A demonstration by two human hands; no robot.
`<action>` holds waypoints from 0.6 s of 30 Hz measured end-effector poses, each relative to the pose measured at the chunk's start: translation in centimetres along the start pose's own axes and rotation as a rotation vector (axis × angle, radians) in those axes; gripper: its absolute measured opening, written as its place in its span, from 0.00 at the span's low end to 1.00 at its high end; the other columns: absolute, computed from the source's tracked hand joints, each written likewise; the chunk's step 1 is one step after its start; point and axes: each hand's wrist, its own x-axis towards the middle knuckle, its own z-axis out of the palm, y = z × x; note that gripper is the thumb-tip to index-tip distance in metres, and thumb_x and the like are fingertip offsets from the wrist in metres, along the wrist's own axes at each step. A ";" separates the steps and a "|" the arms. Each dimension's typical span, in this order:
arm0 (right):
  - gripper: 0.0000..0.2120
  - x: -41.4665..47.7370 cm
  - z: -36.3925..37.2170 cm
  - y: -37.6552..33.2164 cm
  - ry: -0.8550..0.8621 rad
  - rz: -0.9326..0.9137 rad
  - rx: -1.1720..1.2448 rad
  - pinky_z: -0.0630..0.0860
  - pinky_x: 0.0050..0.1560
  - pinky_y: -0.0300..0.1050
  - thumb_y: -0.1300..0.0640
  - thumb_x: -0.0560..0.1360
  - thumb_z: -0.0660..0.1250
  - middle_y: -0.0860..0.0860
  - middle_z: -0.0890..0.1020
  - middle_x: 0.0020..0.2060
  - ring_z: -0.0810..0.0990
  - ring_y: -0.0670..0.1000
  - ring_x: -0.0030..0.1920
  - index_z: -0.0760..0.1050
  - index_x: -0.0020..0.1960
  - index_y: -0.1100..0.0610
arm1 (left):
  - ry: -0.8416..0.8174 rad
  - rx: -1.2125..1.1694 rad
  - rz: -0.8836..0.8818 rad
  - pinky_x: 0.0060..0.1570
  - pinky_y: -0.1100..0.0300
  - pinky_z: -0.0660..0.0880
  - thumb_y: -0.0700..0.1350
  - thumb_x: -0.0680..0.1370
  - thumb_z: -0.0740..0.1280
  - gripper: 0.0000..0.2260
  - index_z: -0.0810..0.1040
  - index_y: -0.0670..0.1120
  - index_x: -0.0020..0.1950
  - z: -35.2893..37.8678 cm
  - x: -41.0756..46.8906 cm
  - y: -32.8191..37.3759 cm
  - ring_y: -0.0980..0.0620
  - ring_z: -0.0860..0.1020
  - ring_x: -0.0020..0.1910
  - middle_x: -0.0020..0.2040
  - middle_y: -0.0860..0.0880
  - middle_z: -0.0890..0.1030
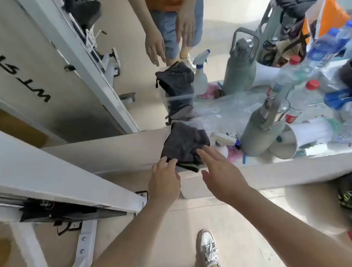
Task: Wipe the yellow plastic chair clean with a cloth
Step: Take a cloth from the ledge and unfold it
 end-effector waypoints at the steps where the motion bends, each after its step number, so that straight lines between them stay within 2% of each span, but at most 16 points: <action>1: 0.29 1.7 0.8 0.4 -0.026 0.007 -0.024 0.72 0.60 0.45 0.64 0.78 0.59 0.48 0.58 0.77 0.57 0.49 0.76 0.56 0.77 0.52 | 0.006 -0.022 -0.022 0.63 0.53 0.68 0.43 0.79 0.62 0.20 0.68 0.51 0.71 0.3 1.5 -0.5 0.44 0.67 0.66 0.71 0.46 0.68; 4: 0.35 5.2 3.1 1.3 -0.105 0.038 -0.061 0.76 0.59 0.50 0.67 0.76 0.58 0.50 0.51 0.78 0.53 0.53 0.77 0.51 0.78 0.48 | 0.028 -0.056 -0.070 0.59 0.52 0.72 0.44 0.78 0.63 0.21 0.67 0.53 0.71 1.2 4.4 -1.6 0.44 0.67 0.63 0.68 0.47 0.69; 7: 0.38 7.0 4.9 2.4 -0.193 0.065 -0.191 0.76 0.57 0.53 0.67 0.75 0.61 0.52 0.50 0.79 0.59 0.59 0.74 0.49 0.79 0.46 | 0.037 -0.146 -0.134 0.50 0.53 0.74 0.43 0.78 0.65 0.14 0.75 0.51 0.64 1.8 6.2 -1.8 0.45 0.72 0.57 0.58 0.48 0.74; 9: 0.36 7.4 5.5 2.8 -0.166 0.055 -0.275 0.74 0.58 0.52 0.66 0.73 0.65 0.55 0.60 0.77 0.66 0.62 0.68 0.58 0.77 0.49 | 0.090 -0.217 -0.145 0.47 0.53 0.74 0.43 0.78 0.65 0.09 0.80 0.48 0.56 1.6 6.8 -1.6 0.45 0.74 0.52 0.52 0.47 0.76; 11: 0.27 7.7 5.8 3.2 -0.017 0.000 -0.299 0.75 0.47 0.48 0.67 0.68 0.70 0.54 0.77 0.65 0.76 0.60 0.52 0.74 0.65 0.53 | 0.120 -0.353 -0.163 0.49 0.57 0.72 0.44 0.79 0.64 0.08 0.80 0.45 0.55 0.5 7.3 -0.8 0.47 0.74 0.51 0.51 0.46 0.76; 12: 0.20 7.9 5.6 3.2 0.055 -0.018 -0.266 0.73 0.41 0.46 0.68 0.68 0.70 0.52 0.81 0.56 0.77 0.58 0.46 0.78 0.57 0.54 | 0.122 -0.452 -0.202 0.48 0.61 0.71 0.45 0.80 0.63 0.09 0.80 0.45 0.55 -0.6 7.3 -0.3 0.49 0.74 0.50 0.51 0.47 0.76; 14: 0.09 8.2 4.1 2.6 0.143 -0.049 -0.126 0.67 0.36 0.45 0.68 0.71 0.66 0.51 0.82 0.42 0.75 0.56 0.39 0.78 0.46 0.56 | 0.092 -0.726 -0.332 0.45 0.63 0.73 0.48 0.81 0.60 0.10 0.79 0.46 0.52 -3.4 7.0 1.0 0.52 0.74 0.47 0.47 0.48 0.77; 15: 0.08 8.1 3.0 2.0 0.175 -0.037 -0.008 0.67 0.36 0.47 0.68 0.74 0.63 0.52 0.81 0.37 0.75 0.56 0.38 0.77 0.44 0.57 | 0.093 -0.932 -0.397 0.47 0.58 0.75 0.50 0.82 0.60 0.11 0.78 0.46 0.48 -5.0 6.4 1.8 0.51 0.76 0.46 0.44 0.48 0.77; 17: 0.07 7.7 0.1 0.3 0.196 0.065 0.381 0.71 0.40 0.49 0.64 0.78 0.61 0.52 0.80 0.36 0.76 0.53 0.39 0.77 0.45 0.58 | 0.147 -1.342 -0.518 0.50 0.52 0.78 0.50 0.82 0.60 0.12 0.77 0.47 0.44 -8.2 4.8 3.5 0.50 0.79 0.45 0.41 0.47 0.80; 18: 0.07 7.3 -1.5 -0.5 0.185 0.125 0.598 0.72 0.43 0.47 0.62 0.79 0.61 0.51 0.80 0.36 0.77 0.51 0.39 0.77 0.46 0.57 | 0.170 -1.474 -0.552 0.49 0.52 0.79 0.49 0.82 0.61 0.11 0.78 0.46 0.44 -9.7 3.7 4.3 0.50 0.81 0.45 0.42 0.47 0.82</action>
